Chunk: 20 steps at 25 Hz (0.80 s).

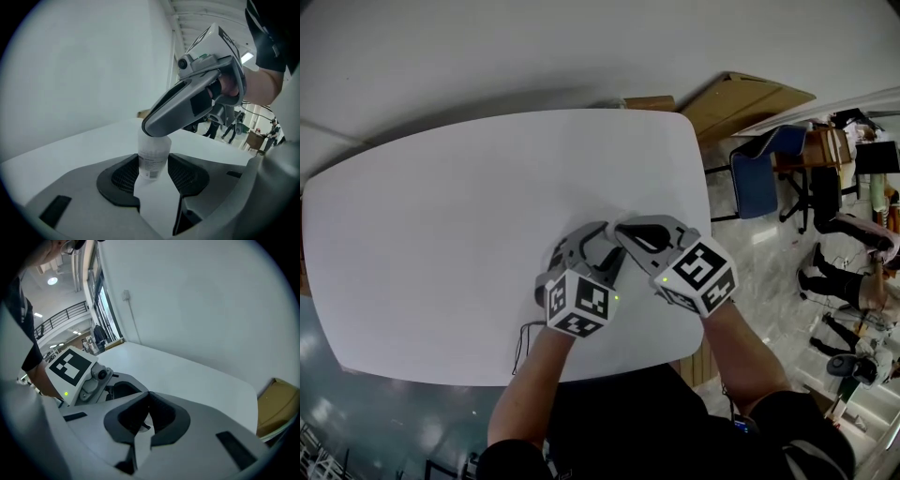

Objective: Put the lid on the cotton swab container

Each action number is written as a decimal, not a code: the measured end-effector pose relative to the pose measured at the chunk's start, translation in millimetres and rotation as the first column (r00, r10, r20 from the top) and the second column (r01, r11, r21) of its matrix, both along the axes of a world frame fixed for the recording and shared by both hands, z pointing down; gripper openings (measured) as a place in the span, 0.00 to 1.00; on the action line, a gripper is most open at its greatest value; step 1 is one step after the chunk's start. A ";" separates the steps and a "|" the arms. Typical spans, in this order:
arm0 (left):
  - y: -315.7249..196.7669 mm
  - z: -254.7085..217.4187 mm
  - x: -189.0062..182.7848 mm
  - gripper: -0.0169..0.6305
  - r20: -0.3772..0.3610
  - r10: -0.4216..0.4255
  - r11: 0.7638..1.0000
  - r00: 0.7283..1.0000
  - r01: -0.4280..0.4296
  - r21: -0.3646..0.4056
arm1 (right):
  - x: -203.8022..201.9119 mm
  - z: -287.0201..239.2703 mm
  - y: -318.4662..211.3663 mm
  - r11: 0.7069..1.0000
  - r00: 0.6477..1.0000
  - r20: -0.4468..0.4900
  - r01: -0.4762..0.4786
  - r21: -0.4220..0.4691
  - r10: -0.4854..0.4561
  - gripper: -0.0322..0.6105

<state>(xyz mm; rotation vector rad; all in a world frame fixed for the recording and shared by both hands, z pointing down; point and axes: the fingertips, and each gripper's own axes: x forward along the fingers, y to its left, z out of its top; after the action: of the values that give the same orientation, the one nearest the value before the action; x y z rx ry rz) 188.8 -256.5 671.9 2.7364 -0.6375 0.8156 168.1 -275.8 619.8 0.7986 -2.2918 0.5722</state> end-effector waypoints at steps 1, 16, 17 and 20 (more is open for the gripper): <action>-0.2 0.7 0.2 0.34 0.003 0.001 1.000 1.000 -0.001 -0.004 | 0.0 0.9 -0.1 1.000 1.000 -0.016 0.005 0.001 -0.005 0.07; 15.7 -69.1 -52.7 0.34 -0.024 -0.097 0.994 0.995 0.096 -0.042 | 1.0 15.2 -10.6 0.993 0.995 0.004 -0.096 -0.067 0.096 0.07; 20.1 -79.5 -57.8 0.34 -0.035 -0.114 0.993 0.993 0.113 -0.047 | 2.0 14.6 -10.1 0.992 0.995 0.008 -0.103 -0.075 0.104 0.07; 39.3 -105.4 -69.3 0.34 -0.077 -0.184 0.981 0.980 0.178 -0.076 | 5.0 14.3 -7.9 0.990 0.994 0.012 -0.107 -0.088 0.109 0.07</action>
<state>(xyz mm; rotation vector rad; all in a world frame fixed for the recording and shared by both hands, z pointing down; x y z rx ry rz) 119.5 -217.2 566.5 2.5888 -0.8107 0.6641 173.1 -283.8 634.0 0.8824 -2.2324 0.7253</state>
